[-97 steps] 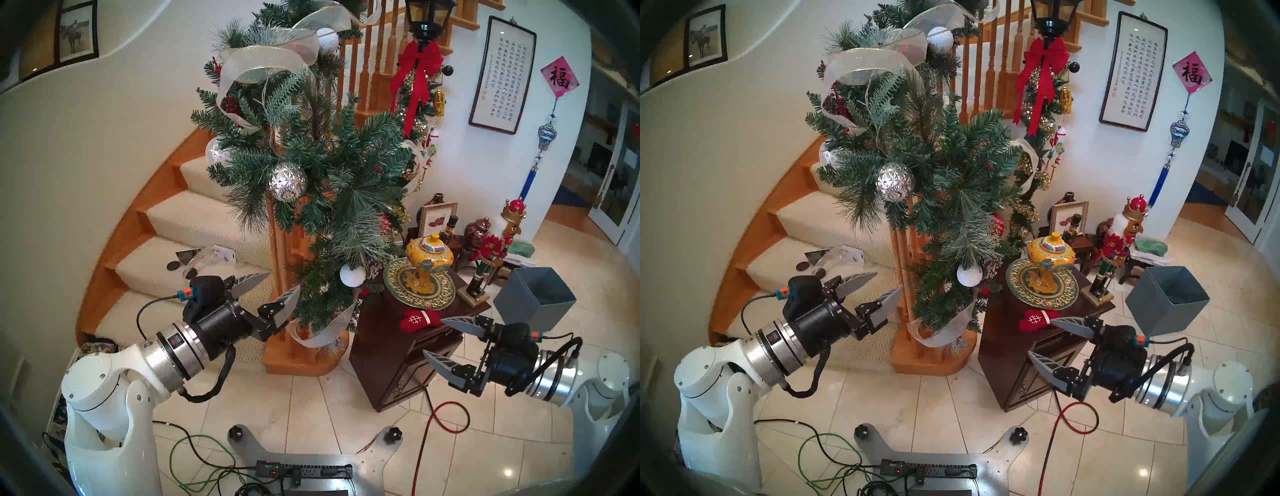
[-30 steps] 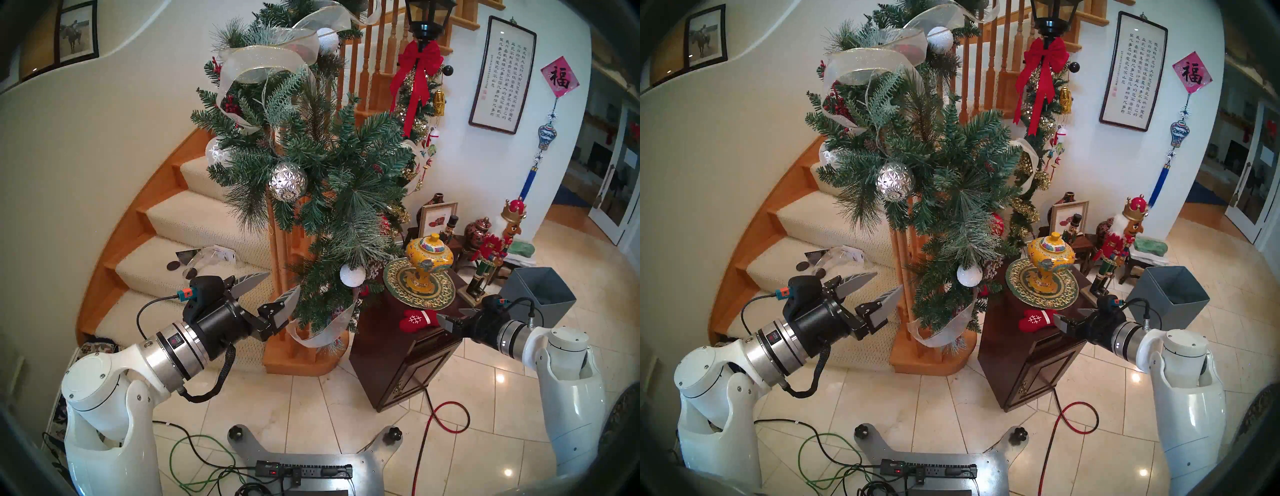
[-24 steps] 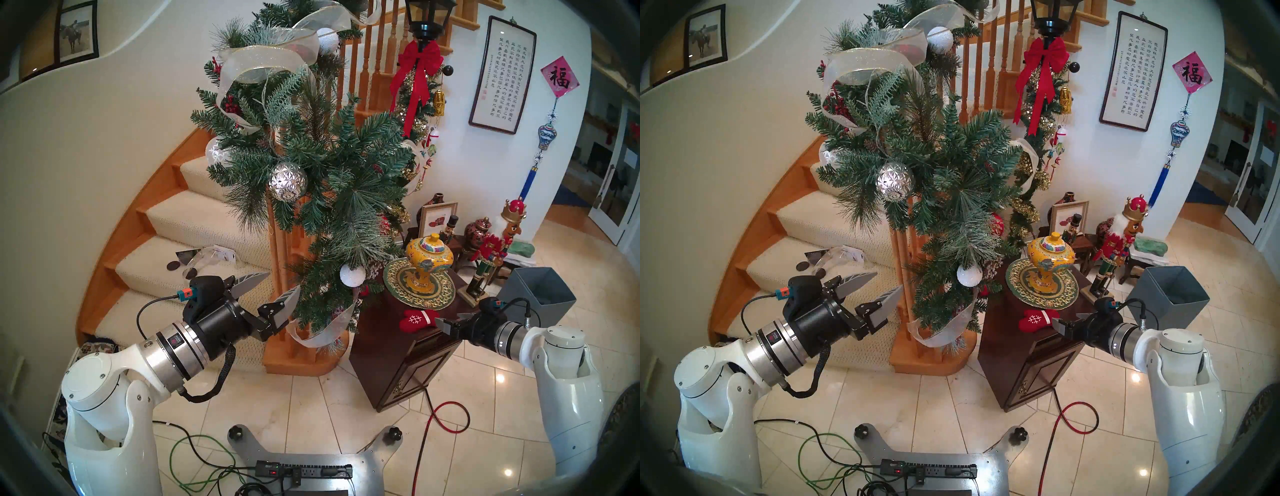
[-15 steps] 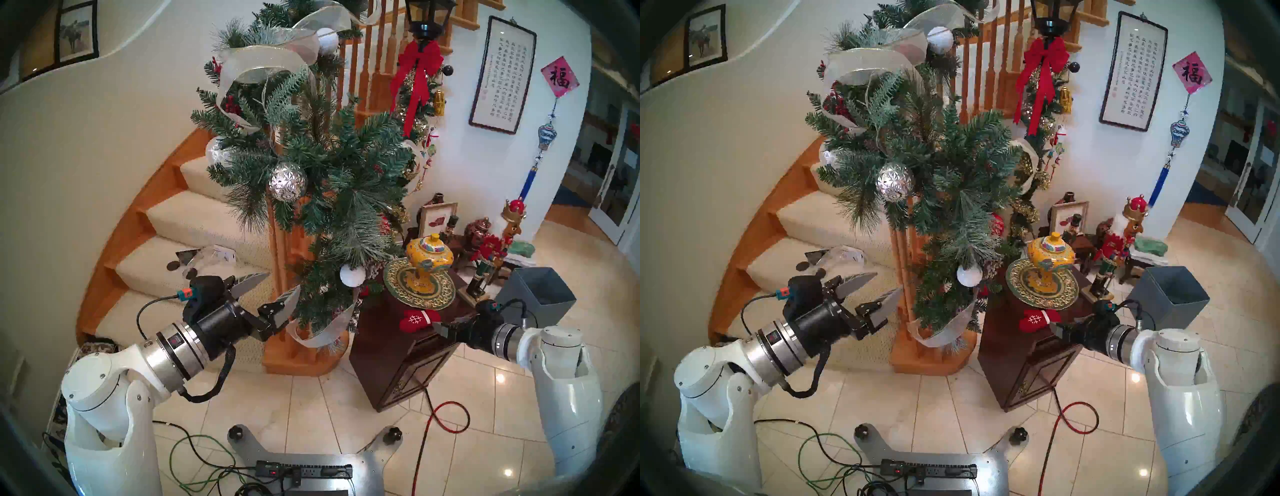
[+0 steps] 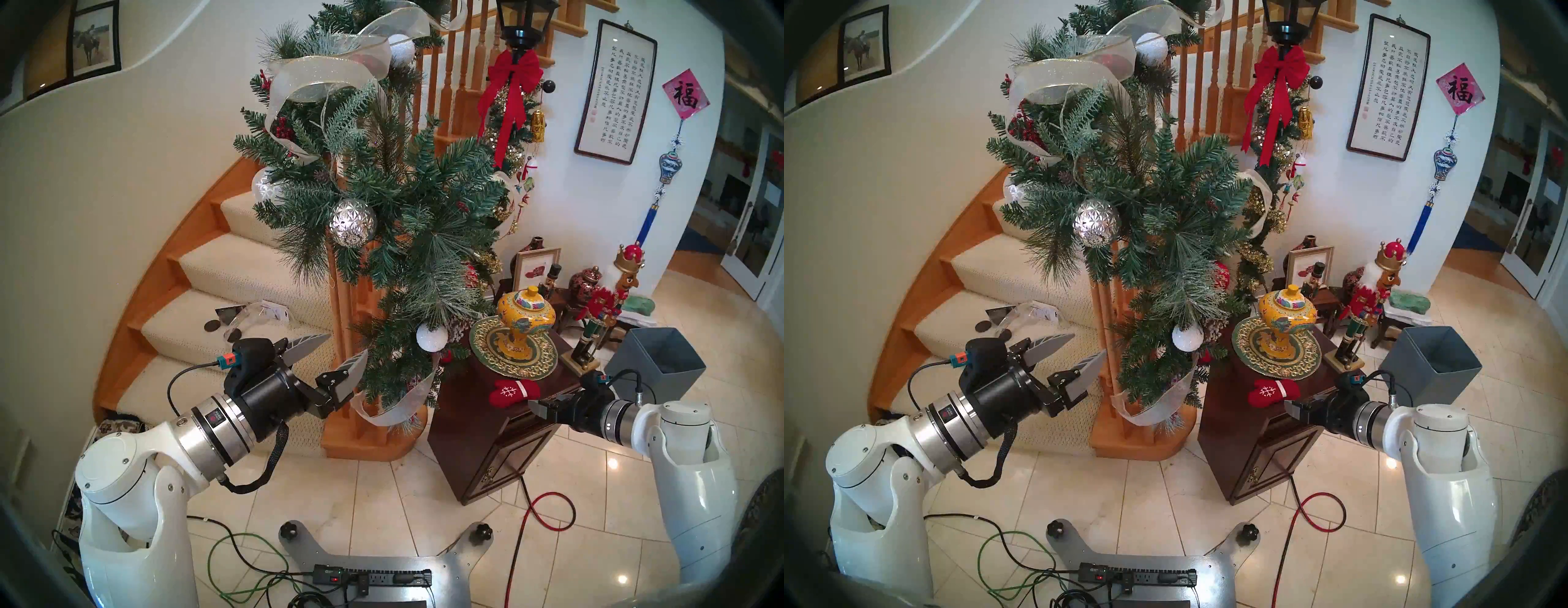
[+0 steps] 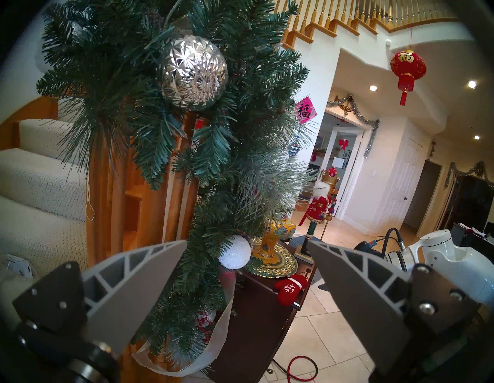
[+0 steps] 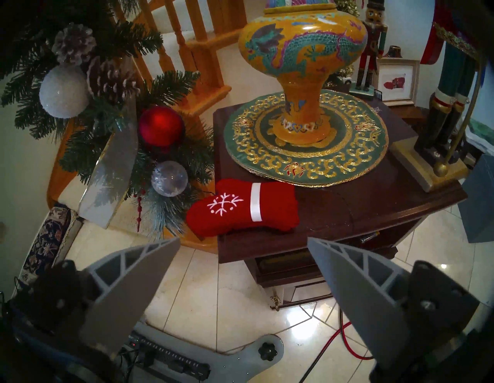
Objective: Hang the ornament onto the Christmas-tree-style decoration
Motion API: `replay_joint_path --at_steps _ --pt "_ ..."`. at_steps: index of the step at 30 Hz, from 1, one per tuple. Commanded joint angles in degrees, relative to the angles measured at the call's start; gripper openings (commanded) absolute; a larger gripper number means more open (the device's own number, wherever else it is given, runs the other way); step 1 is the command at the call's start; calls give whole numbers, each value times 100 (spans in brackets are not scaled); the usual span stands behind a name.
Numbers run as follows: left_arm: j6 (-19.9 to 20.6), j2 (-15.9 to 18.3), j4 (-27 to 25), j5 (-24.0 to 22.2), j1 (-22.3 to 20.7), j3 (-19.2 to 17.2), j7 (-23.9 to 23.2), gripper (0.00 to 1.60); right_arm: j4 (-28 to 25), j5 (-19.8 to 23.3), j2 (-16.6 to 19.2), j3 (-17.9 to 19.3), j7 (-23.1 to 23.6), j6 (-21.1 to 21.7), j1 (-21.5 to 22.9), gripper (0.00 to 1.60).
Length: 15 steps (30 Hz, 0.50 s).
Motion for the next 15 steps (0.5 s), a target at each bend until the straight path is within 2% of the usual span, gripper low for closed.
replay_joint_path --at_steps 1,15 --pt "-3 3 -29 3 -3 -2 1 160 -43 3 33 38 35 -49 -6 160" --pt "-3 3 -29 3 -3 -2 1 160 -40 -14 24 44 55 -52 -3 160"
